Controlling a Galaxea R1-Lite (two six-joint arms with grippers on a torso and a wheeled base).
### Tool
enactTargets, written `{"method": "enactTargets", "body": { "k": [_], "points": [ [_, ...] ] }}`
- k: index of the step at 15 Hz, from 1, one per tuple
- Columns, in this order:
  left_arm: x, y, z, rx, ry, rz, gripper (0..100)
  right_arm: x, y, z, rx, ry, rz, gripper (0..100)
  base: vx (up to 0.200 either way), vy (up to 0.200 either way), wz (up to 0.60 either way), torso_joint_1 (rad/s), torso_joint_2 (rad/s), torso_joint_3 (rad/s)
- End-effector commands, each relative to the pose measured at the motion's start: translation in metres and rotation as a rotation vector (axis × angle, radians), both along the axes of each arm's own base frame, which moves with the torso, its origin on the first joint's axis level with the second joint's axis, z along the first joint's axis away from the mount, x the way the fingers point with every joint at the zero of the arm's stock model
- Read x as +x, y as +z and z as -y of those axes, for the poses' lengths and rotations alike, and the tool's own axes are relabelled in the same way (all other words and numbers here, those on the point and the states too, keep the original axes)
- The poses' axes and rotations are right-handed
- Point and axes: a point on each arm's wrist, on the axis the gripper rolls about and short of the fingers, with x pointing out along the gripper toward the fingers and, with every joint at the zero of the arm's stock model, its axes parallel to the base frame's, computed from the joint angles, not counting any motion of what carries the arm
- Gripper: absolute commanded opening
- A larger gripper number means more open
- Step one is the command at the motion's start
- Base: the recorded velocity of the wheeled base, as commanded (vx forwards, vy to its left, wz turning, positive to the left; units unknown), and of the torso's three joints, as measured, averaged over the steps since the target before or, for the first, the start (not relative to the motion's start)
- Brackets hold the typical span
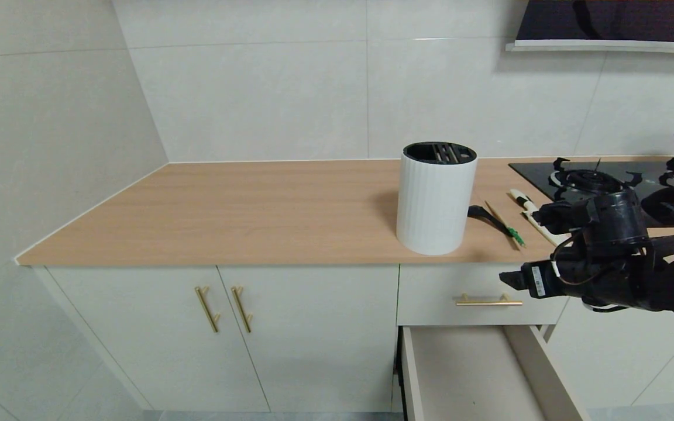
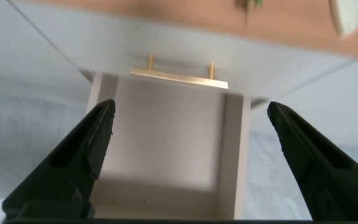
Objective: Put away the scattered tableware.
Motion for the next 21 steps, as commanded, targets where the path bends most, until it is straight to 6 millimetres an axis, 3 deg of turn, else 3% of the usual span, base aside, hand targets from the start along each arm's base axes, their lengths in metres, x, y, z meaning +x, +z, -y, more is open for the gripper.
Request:
{"method": "enactTargets", "body": {
  "k": [1, 4, 7, 13, 21],
  "points": [
    [0.000, 0.000, 0.000, 0.000, 0.001, -0.002, 100, 0.008, 0.000, -0.002, 0.002, -0.002, 0.009, 100, 0.000, 0.000, 0.00, 0.000, 0.00, 0.000],
    [0.000, 0.000, 0.000, 0.000, 0.001, -0.002, 100, 0.041, 0.017, -0.009, 0.054, -0.032, 0.082, 100, 0.000, 0.000, 0.00, 0.000, 0.00, 0.000],
    [0.000, 0.000, 0.000, 0.000, 0.001, -0.002, 100, 0.064, 0.008, -0.002, 0.105, -0.130, 0.080, 100, 0.000, 0.000, 0.00, 0.000, 0.00, 0.000],
    [0.000, 0.000, 0.000, 0.000, 0.001, -0.002, 100, 0.081, 0.001, 0.016, 0.092, -0.221, 0.086, 100, 0.000, 0.000, 0.00, 0.000, 0.00, 0.000],
    [0.000, 0.000, 0.000, 0.000, 0.001, 0.000, 100, 0.096, -0.009, 0.019, 0.139, -0.268, 0.092, 100, 0.000, 0.000, 0.00, 0.000, 0.00, 0.000]
  ]
}}
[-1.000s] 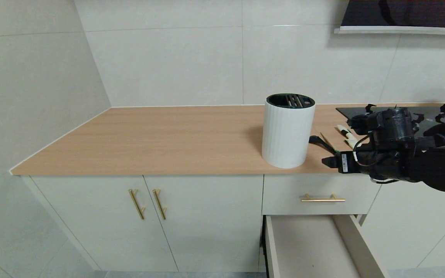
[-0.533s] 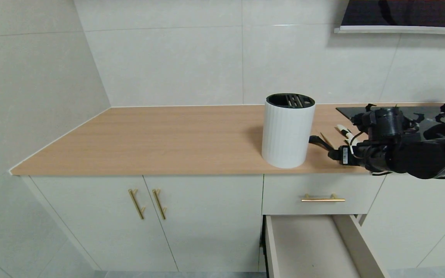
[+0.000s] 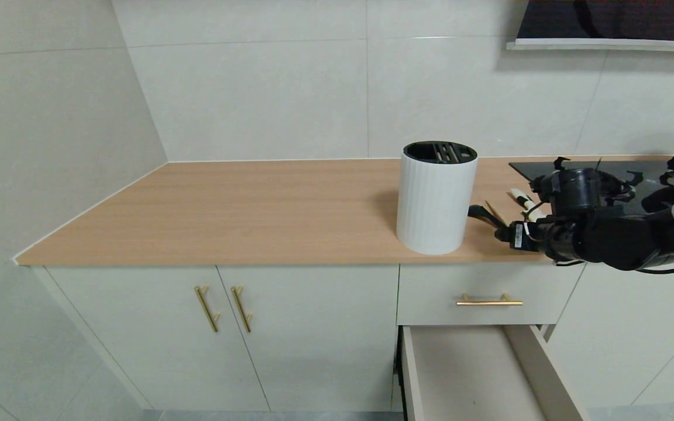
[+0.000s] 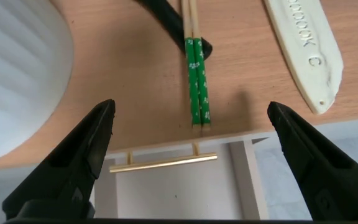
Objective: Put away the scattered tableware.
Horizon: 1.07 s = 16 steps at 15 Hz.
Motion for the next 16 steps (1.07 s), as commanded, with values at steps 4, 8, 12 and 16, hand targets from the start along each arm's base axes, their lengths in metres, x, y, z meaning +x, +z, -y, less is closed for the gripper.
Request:
{"method": "enactTargets", "body": {
  "k": [4, 8, 12, 16],
  "points": [
    [0.000, 0.000, 0.000, 0.000, 0.001, -0.002, 100, 0.009, -0.012, 0.003, -0.004, -0.013, -0.023, 100, 0.000, 0.000, 0.00, 0.000, 0.00, 0.000],
    [0.000, 0.000, 0.000, 0.000, 0.001, -0.002, 100, 0.010, -0.015, 0.005, -0.008, -0.023, -0.027, 100, 0.000, 0.000, 0.00, 0.000, 0.00, 0.000],
    [0.000, 0.000, 0.000, 0.000, 0.001, -0.002, 100, 0.012, -0.018, 0.005, -0.008, -0.023, -0.030, 100, 0.000, 0.000, 0.00, 0.000, 0.00, 0.000],
    [0.000, 0.000, 0.000, 0.000, 0.001, 0.000, 100, 0.015, -0.021, 0.004, -0.007, -0.025, -0.016, 0, 0.000, 0.000, 0.00, 0.000, 0.00, 0.000]
  ]
}}
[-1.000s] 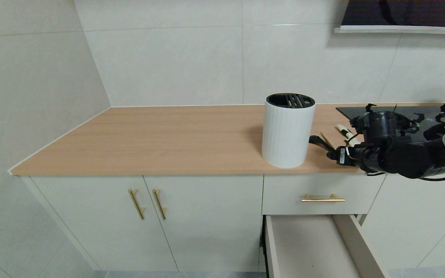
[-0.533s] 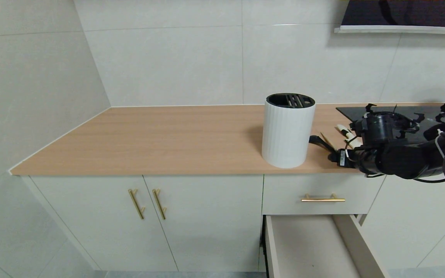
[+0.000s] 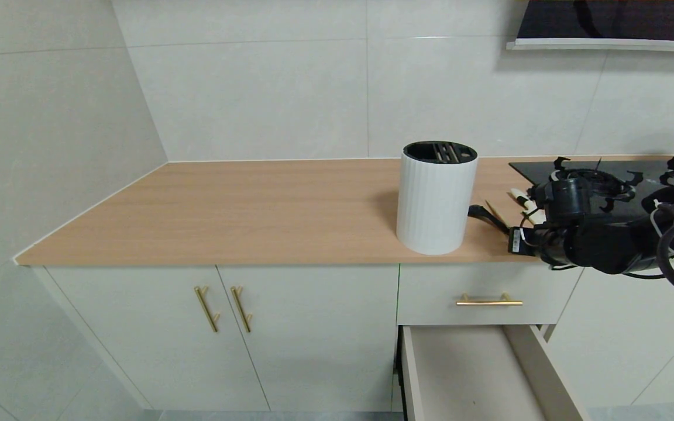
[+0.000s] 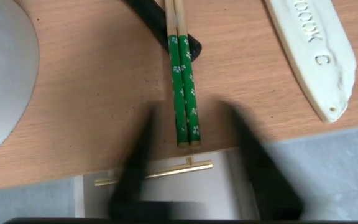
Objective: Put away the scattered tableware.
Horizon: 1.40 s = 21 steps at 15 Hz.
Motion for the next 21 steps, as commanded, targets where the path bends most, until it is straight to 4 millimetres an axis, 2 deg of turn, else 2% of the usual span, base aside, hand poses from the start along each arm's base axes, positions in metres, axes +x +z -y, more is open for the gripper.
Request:
{"method": "enactTargets", "body": {
  "k": [1, 6, 11, 13, 14, 15, 18, 21],
  "points": [
    [0.000, 0.000, 0.000, 0.000, 0.001, -0.001, 100, 0.000, -0.001, 0.000, 0.000, 0.000, -0.003, 0, 0.000, 0.000, 0.00, 0.000, 0.00, 0.000],
    [0.000, 0.000, 0.000, 0.000, 0.001, -0.001, 100, -0.002, 0.003, 0.000, 0.002, -0.002, 0.006, 0, 0.000, 0.000, 0.00, 0.000, 0.00, 0.000],
    [0.000, 0.000, 0.000, 0.000, 0.001, -0.001, 100, -0.020, 0.031, 0.002, 0.007, 0.003, 0.054, 0, 0.000, 0.000, 0.00, 0.000, 0.00, 0.000],
    [0.000, 0.000, 0.000, 0.000, 0.001, -0.001, 100, -0.047, 0.058, 0.004, 0.000, 0.016, 0.033, 0, 0.000, 0.000, 0.00, 0.000, 0.00, 0.000],
    [0.000, 0.000, 0.000, 0.000, 0.001, -0.001, 100, -0.054, 0.066, 0.005, -0.001, 0.018, 0.026, 0, 0.000, 0.000, 0.00, 0.000, 0.00, 0.000],
    [0.000, 0.000, 0.000, 0.000, 0.001, -0.001, 100, -0.075, 0.084, 0.009, -0.003, 0.022, 0.004, 0, 0.000, 0.000, 0.00, 0.000, 0.00, 0.000],
    [0.000, 0.000, 0.000, 0.000, 0.001, -0.001, 100, -0.119, 0.117, 0.014, 0.025, 0.129, -0.009, 0, 0.000, 0.000, 0.00, 0.000, 0.00, 0.000],
    [0.000, 0.000, 0.000, 0.000, 0.001, 0.000, 100, -0.146, 0.125, 0.018, -0.036, 0.184, -0.038, 0, 0.000, 0.000, 0.00, 0.000, 0.00, 0.000]
  ]
}}
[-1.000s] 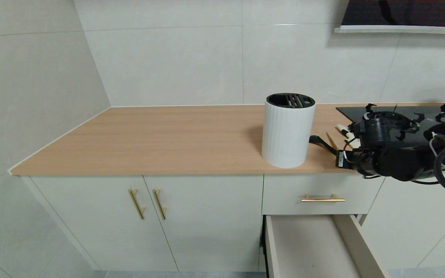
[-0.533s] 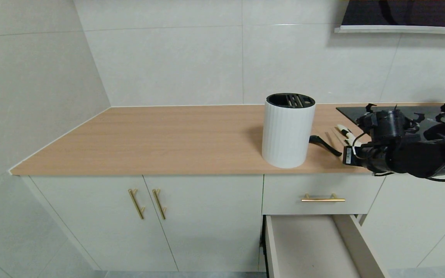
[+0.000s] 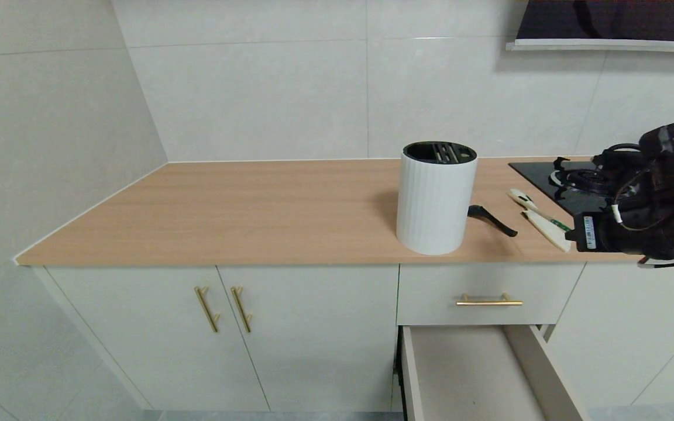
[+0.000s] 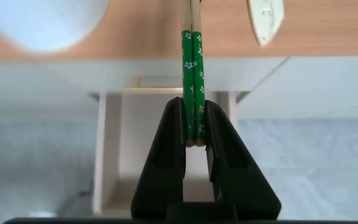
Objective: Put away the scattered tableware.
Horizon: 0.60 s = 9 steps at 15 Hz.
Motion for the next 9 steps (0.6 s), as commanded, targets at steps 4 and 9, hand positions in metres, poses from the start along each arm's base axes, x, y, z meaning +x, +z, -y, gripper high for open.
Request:
{"method": "enactTargets", "body": {
  "k": [4, 9],
  "points": [
    [0.000, 0.000, 0.000, 0.000, 0.001, -0.002, 100, -0.056, 0.017, 0.009, -0.112, 0.089, 0.028, 0, 0.000, 0.000, 0.00, 0.000, 0.00, 0.000],
    [0.000, 0.000, 0.000, 0.000, 0.001, -0.002, 100, -0.095, 0.010, -0.011, -0.197, 0.289, -0.008, 0, 0.000, 0.000, 0.00, 0.000, 0.00, 0.000]
  ]
}}
